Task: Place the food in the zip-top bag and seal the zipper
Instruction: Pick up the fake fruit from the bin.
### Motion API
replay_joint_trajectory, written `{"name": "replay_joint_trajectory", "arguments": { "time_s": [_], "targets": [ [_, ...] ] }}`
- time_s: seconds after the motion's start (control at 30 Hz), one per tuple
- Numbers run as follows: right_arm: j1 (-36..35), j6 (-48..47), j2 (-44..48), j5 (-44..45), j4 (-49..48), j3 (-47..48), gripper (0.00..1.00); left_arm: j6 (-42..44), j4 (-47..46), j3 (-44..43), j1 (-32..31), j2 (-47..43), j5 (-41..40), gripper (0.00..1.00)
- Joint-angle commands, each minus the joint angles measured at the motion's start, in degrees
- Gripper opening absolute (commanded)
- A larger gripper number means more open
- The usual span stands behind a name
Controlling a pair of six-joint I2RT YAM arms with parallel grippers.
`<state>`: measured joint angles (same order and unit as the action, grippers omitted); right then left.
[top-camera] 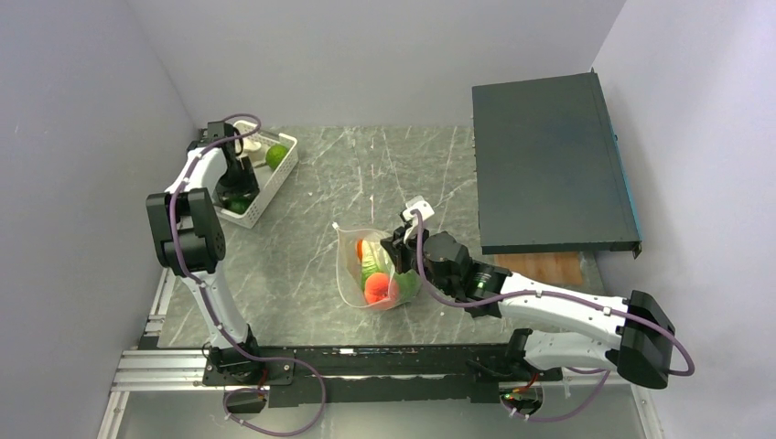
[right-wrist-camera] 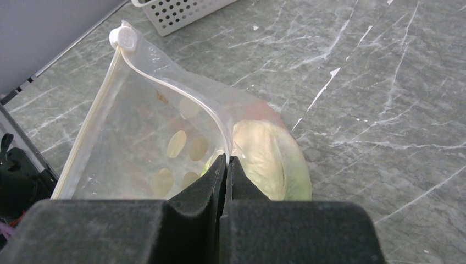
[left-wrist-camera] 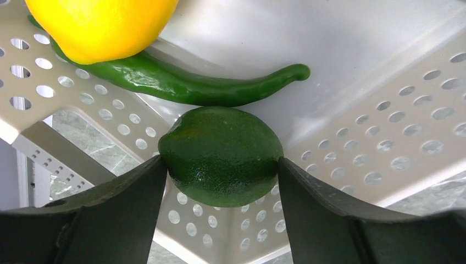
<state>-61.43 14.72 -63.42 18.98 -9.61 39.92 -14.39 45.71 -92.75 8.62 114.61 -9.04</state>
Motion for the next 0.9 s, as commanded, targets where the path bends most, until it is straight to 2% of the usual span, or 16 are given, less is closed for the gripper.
{"name": "replay_joint_trajectory", "arguments": {
  "time_s": [0.0,0.33,0.8,0.87],
  "targets": [
    [0.0,0.0,2.0,-0.2,-2.5,1.7,0.00,1.1,2.7,1.4,-0.9,-1.6,-2.0,0.72],
    [-0.1,0.2,2.2,-0.5,-2.5,1.6,0.00,2.5,1.9,2.4,-4.4,-5.6,-10.5,0.43],
    [-0.1,-0.1,2.0,-0.1,-2.4,1.6,0.00,3.4,-7.3,11.3,-8.3,-23.7,-19.7,0.11],
    [0.0,-0.3,2.0,0.3,-2.1,1.8,0.00,3.3,-7.9,12.8,-11.1,-27.0,-20.9,0.06]
  ]
}}
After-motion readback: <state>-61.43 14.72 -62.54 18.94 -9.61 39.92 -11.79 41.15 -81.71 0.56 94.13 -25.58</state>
